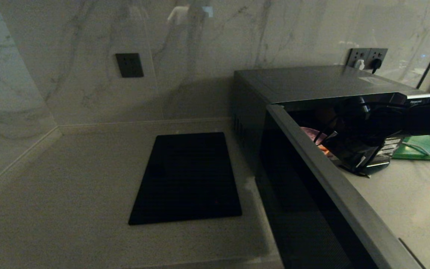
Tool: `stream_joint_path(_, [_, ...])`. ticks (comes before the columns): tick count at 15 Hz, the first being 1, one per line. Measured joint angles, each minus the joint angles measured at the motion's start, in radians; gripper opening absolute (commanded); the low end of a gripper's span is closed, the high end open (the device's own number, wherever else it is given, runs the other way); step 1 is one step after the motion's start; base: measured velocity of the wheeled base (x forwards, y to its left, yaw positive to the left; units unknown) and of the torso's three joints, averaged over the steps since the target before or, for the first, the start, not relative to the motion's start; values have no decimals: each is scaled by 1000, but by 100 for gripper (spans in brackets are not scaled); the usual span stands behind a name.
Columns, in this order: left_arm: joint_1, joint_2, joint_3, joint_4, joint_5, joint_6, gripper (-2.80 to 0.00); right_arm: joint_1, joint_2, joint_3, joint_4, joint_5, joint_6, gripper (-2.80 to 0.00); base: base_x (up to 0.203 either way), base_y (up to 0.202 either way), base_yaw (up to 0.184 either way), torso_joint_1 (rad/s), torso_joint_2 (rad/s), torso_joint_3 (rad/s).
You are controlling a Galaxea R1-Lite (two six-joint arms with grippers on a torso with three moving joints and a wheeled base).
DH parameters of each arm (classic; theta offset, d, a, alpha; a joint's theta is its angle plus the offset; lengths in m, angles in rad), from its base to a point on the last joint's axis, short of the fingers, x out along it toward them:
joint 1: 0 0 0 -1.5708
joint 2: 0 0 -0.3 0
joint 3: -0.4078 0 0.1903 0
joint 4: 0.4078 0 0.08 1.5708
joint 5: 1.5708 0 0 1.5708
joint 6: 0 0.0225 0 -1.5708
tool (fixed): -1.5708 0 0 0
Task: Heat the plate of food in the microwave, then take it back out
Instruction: Take the plate out of the microwave
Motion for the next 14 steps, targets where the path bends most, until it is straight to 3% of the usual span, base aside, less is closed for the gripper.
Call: stream_joint_path(14, [0, 0, 0, 0, 0, 0, -280, -3, -100, 81, -1, 2, 11, -280, 0, 0, 0, 0, 0, 0])
